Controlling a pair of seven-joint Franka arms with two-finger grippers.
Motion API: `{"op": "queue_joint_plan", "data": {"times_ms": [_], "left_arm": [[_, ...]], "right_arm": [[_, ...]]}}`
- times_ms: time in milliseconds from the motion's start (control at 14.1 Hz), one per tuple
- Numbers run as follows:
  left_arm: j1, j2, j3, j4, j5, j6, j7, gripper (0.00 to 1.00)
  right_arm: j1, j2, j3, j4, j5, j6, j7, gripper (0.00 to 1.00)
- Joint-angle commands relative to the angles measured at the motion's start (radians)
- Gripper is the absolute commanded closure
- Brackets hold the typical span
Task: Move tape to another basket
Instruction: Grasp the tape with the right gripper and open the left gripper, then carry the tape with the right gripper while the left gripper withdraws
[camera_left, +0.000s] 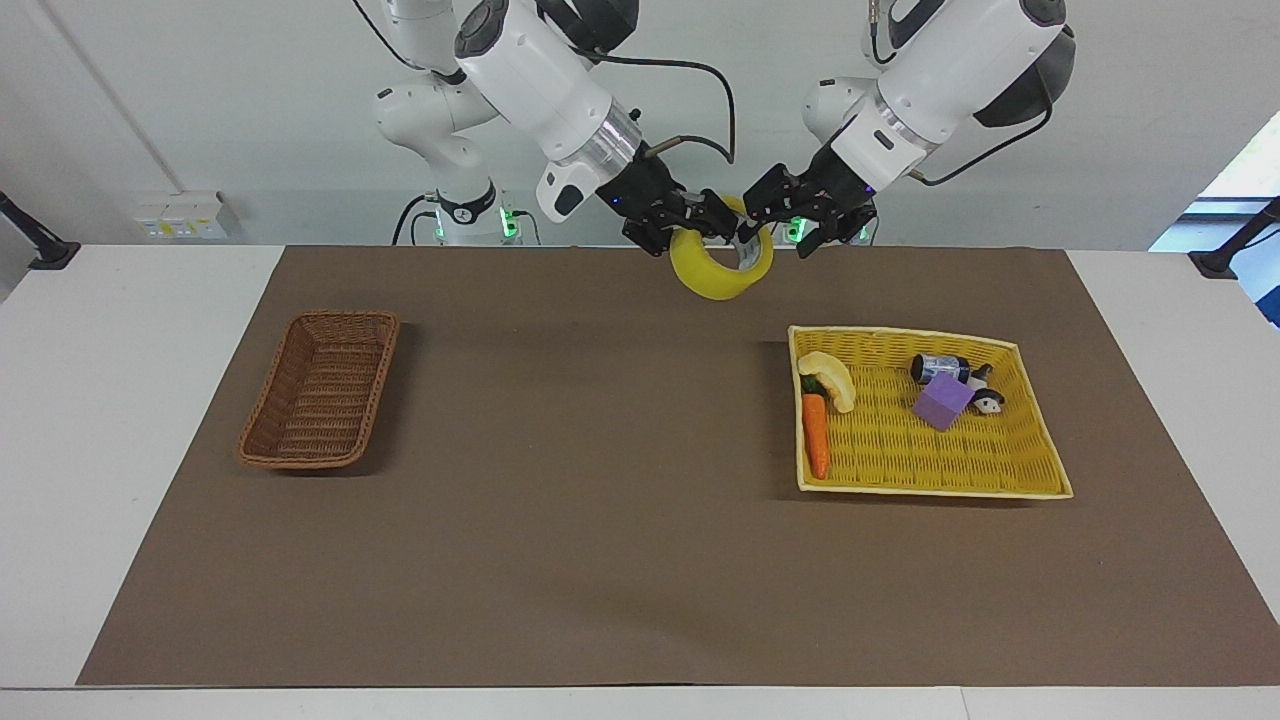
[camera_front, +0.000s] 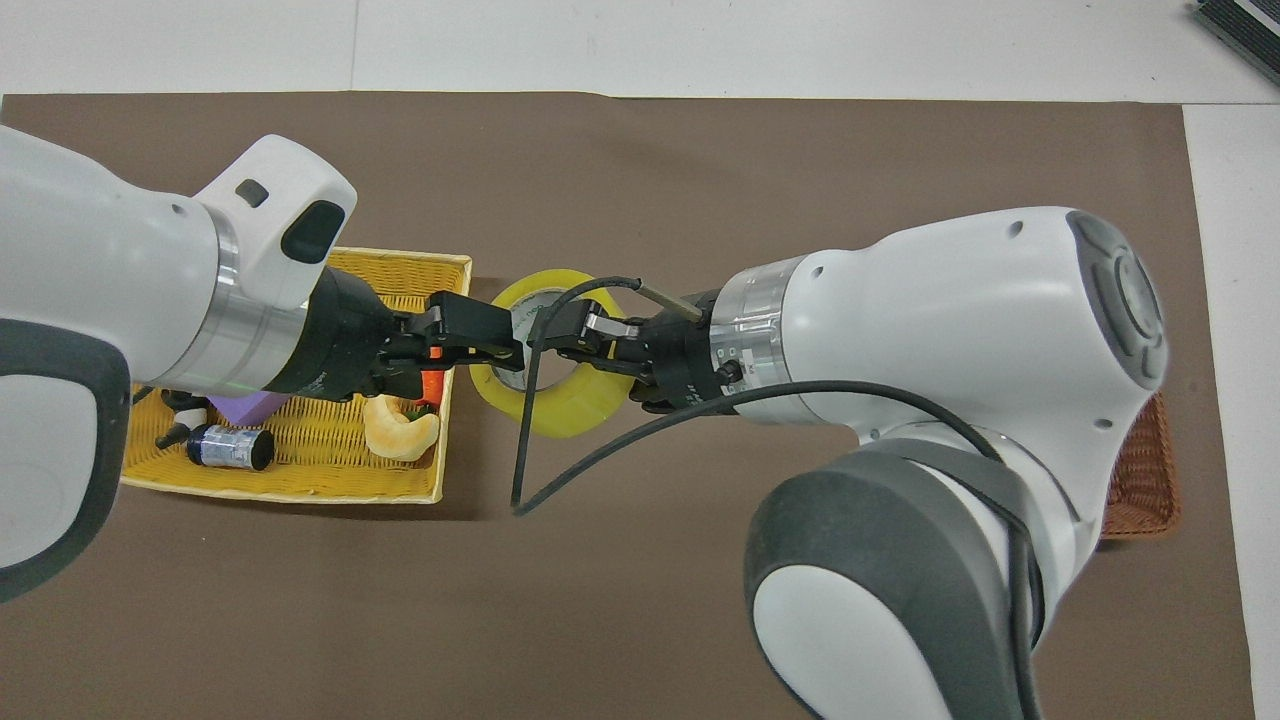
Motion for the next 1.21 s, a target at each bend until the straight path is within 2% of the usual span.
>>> {"op": "queue_joint_plan", "data": {"times_ms": [0, 213, 427, 711, 782, 1067, 1138], "left_arm": [[0.063, -0.014, -0.002, 0.012, 0.0, -0.014, 0.0, 0.0], [0.097, -0.014, 0.005, 0.018, 0.026, -0.031, 0.0, 0.0], [0.129, -0.017, 0.018, 0.018, 0.114, -0.073, 0.008, 0.0], [0.131, -0.023, 0.073, 0.018, 0.259, -0.085, 0.014, 0.0], [0.131, -0.026, 0.099, 0.018, 0.268, -0.094, 0.04, 0.0], [0.131, -0.028, 0.22, 0.018, 0.319, -0.141, 0.331, 0.0], [0.131, -0.029, 0.247, 0.018, 0.334, -0.163, 0.403, 0.0]], "right_arm": [[-0.078, -0.004, 0.004, -0.003, -0.009, -0.056, -0.005, 1.0], [-0.136, 0.004, 0.001, -0.003, -0.033, -0.095, -0.077, 1.0], [-0.245, 0.022, 0.003, -0.014, -0.176, -0.125, -0.118, 1.0], [-0.423, 0.056, 0.003, -0.072, -0.284, -0.137, -0.37, 1.0], [-0.47, 0.051, 0.001, -0.092, -0.293, -0.144, -0.434, 1.0], [-0.705, 0.033, 0.001, -0.223, -0.334, -0.144, -0.83, 1.0], [-0.739, 0.022, 0.0, -0.24, -0.354, -0.148, -0.879, 1.0]]}}
